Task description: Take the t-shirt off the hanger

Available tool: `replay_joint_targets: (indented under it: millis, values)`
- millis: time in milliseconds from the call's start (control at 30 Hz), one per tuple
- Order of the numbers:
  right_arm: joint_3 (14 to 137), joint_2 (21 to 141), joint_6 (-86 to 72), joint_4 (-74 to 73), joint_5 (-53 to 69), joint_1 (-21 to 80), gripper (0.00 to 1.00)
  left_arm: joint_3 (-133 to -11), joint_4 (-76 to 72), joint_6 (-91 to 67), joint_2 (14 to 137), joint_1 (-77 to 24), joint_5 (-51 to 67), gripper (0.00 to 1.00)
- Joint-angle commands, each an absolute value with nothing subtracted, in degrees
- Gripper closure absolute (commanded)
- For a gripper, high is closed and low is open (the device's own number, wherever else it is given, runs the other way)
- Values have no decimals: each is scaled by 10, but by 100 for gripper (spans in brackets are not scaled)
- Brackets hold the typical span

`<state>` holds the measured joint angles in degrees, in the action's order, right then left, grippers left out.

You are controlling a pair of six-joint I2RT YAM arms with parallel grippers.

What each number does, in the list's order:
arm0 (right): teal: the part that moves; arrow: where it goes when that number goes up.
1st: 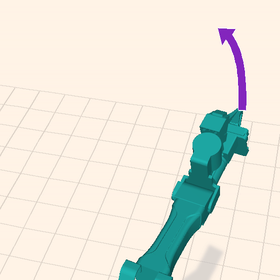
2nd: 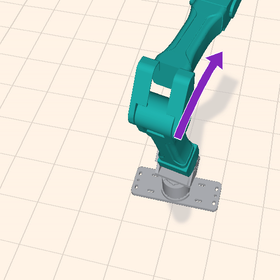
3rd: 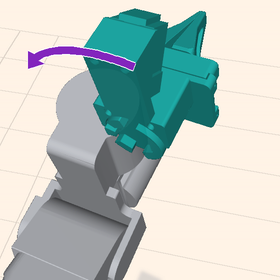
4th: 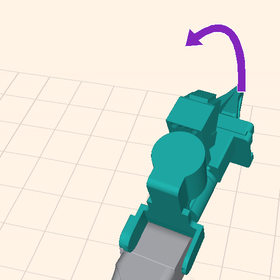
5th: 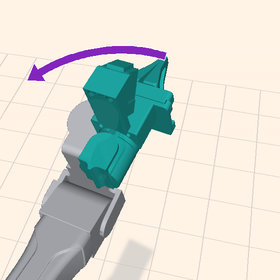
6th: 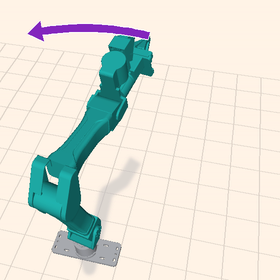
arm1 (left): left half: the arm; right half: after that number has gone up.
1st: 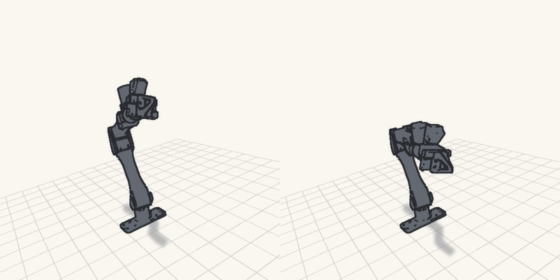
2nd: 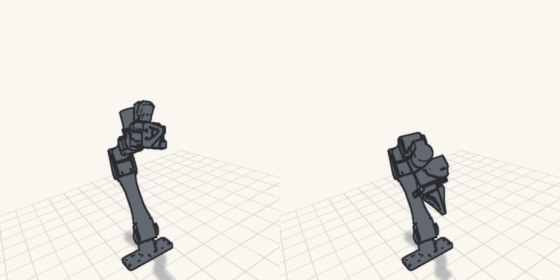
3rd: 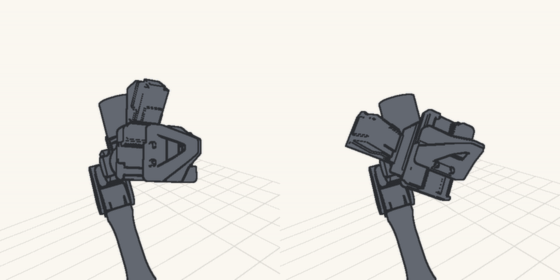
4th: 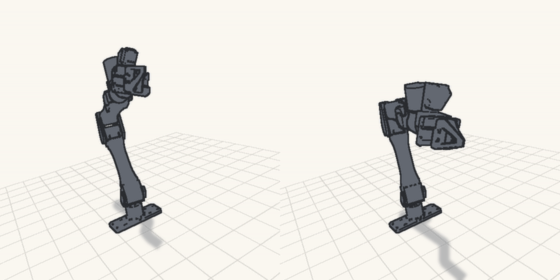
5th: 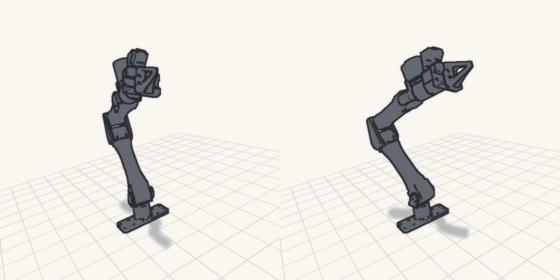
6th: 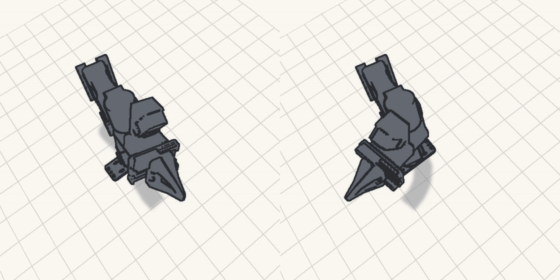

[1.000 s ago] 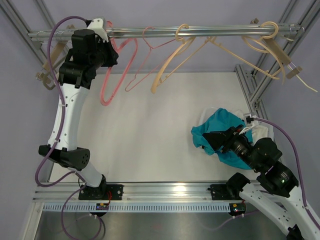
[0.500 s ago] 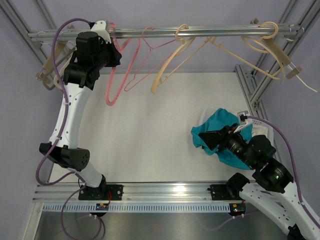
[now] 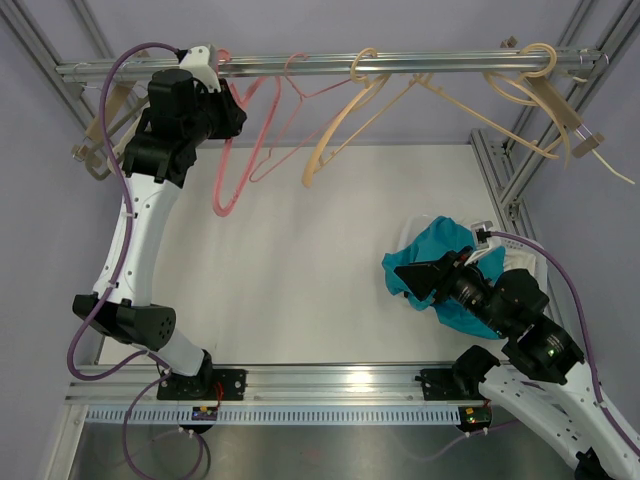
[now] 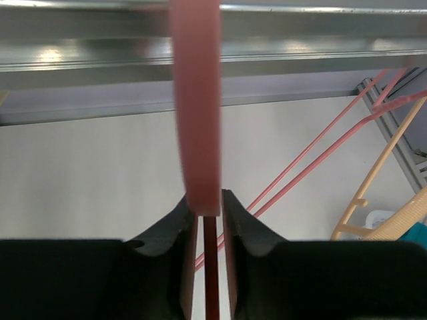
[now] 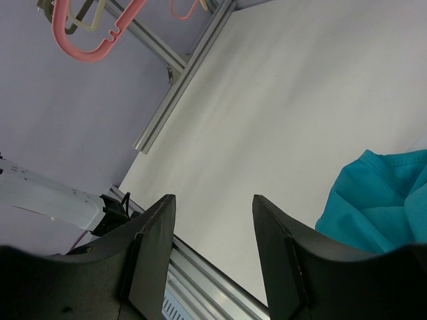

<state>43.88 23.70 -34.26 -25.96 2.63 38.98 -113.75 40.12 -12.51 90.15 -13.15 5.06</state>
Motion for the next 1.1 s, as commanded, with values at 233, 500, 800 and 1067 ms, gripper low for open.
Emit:
replay_joint_targets:
  millis: [233,500,800,1067]
  values:
    - [439,237,-334,-239,44,388,42,-1122,373,-135,854,-131,68,56]
    - [444,241,-335,-236,42,388,42,-1097,373,-148,812,-131,61,12]
    - [484,241,-322,-240,40,388,41,-854,309,-174,558,-132,35,1]
    - [523,205,-313,-265,-16,388,1,-637,316,-205,289,-132,110,1]
